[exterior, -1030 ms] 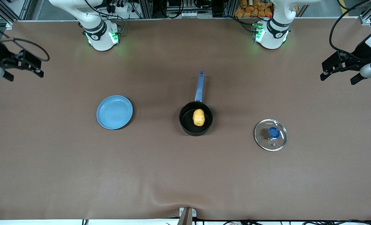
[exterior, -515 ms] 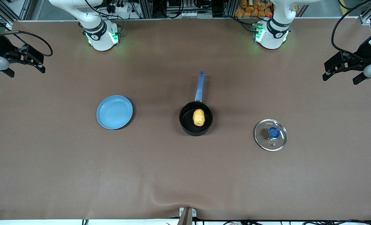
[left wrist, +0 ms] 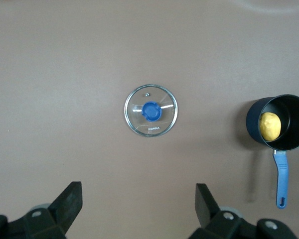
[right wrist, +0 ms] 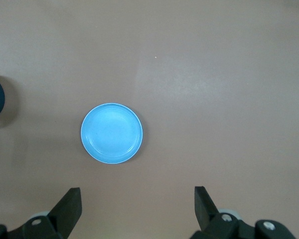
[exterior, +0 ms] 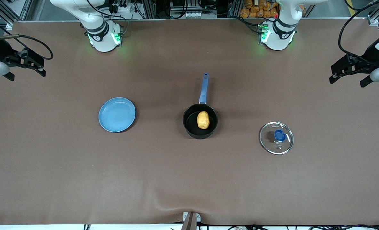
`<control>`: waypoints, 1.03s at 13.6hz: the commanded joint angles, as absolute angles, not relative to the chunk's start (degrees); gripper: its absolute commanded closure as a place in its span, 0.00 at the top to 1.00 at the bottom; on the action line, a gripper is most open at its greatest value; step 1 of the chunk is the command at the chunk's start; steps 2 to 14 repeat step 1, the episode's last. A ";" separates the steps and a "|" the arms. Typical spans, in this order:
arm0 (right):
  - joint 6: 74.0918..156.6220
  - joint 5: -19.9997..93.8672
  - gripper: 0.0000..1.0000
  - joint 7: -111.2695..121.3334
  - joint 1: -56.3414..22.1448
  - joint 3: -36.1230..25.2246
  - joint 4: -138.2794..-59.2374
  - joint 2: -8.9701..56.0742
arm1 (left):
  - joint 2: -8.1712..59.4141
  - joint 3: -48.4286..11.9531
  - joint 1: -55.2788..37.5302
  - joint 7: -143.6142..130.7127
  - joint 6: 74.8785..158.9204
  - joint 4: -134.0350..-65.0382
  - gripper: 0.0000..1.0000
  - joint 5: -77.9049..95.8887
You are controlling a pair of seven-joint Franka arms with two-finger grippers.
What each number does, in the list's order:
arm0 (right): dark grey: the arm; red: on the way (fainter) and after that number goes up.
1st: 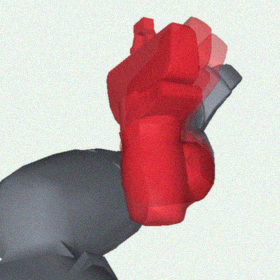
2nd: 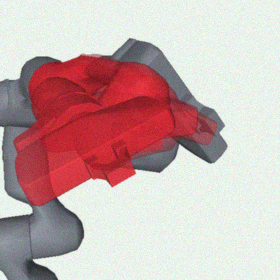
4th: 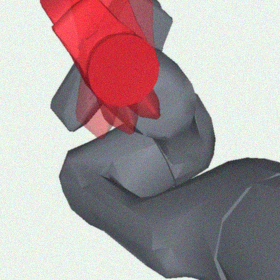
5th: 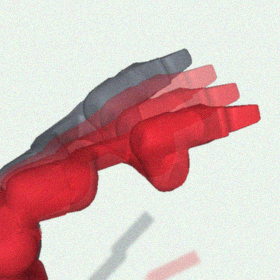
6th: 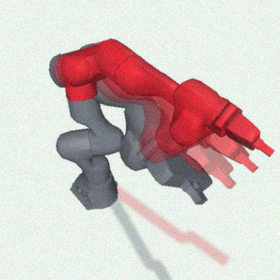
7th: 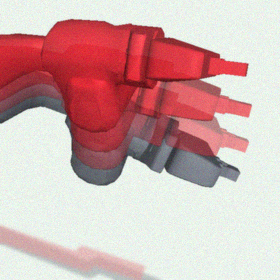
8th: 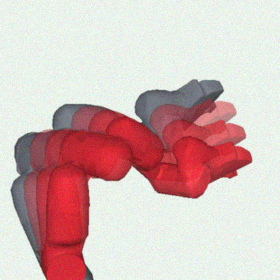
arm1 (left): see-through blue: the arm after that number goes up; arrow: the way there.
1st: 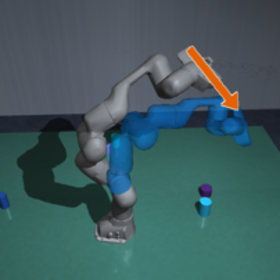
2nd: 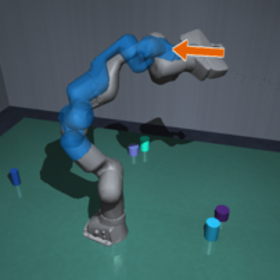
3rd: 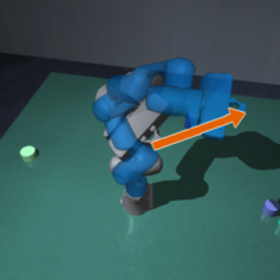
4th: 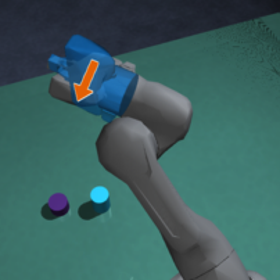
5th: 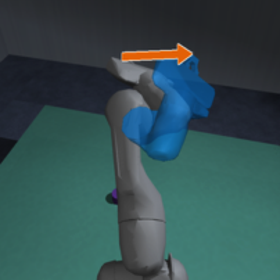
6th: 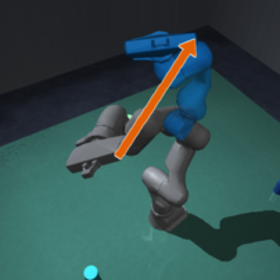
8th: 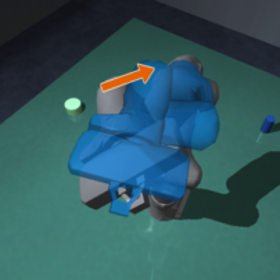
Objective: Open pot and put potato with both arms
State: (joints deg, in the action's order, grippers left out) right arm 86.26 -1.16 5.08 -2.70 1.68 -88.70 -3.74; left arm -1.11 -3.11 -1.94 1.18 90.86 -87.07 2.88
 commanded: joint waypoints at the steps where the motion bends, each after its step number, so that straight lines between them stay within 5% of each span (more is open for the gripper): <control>1: 84.81 -1.58 1.00 5.63 -2.46 1.93 -86.84 -2.90 | -1.32 -3.34 -1.67 2.20 90.79 -87.01 1.00 1.67; 14: 84.81 -1.58 1.00 5.63 -2.46 1.93 -86.84 -2.90 | -1.32 -3.34 -1.67 2.20 90.79 -87.01 1.00 1.67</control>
